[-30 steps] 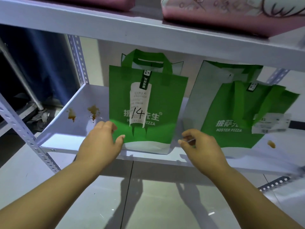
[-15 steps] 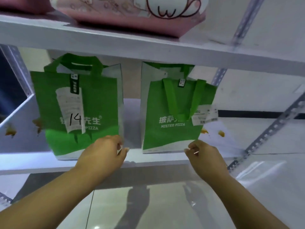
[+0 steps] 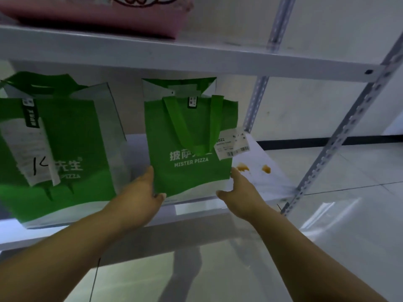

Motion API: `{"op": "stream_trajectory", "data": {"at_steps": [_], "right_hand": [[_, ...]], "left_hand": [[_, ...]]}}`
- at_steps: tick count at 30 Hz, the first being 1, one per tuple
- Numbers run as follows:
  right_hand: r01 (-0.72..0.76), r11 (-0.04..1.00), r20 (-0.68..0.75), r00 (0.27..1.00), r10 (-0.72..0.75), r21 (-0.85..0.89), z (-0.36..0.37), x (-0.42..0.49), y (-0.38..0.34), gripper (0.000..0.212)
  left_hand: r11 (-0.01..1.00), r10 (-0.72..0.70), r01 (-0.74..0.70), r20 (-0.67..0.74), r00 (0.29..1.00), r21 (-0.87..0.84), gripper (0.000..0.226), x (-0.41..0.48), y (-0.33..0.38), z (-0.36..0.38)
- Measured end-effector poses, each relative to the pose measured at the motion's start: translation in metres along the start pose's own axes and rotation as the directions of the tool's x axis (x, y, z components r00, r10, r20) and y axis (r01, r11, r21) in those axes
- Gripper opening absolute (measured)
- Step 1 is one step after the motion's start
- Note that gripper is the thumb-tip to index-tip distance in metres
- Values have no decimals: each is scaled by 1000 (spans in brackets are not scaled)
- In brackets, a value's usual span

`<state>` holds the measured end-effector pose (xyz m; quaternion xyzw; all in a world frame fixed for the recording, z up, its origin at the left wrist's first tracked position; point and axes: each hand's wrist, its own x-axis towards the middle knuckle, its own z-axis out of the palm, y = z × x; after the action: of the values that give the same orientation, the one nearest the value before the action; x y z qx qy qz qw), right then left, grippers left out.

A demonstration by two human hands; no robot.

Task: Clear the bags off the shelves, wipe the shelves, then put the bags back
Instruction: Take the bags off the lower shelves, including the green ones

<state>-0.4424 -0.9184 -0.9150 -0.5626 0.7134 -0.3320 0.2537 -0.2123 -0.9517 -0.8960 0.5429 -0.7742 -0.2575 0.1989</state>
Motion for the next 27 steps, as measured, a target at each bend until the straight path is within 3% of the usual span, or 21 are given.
{"op": "stream_trajectory", "data": {"at_steps": [4, 8, 17, 22, 27], "right_hand": [[-3, 999, -31, 1000, 5, 46, -5, 1, 2, 51], [-32, 994, 55, 998, 26, 105, -9, 5, 2, 54], [-33, 996, 52, 998, 29, 79, -6, 1, 4, 48], [-103, 994, -24, 994, 103, -38, -13, -5, 1, 55], [-54, 967, -64, 997, 39, -248, -35, -19, -11, 36]], "left_hand": [[999, 13, -14, -23, 1000, -46, 67, 0, 0, 4], [999, 21, -22, -17, 1000, -44, 66, -1, -2, 5], [998, -42, 40, -32, 999, -39, 66, 2, -1, -1], [998, -43, 41, -54, 998, -46, 56, -3, 2, -3], [993, -77, 80, -42, 996, 84, 62, -15, 10, -13]]}}
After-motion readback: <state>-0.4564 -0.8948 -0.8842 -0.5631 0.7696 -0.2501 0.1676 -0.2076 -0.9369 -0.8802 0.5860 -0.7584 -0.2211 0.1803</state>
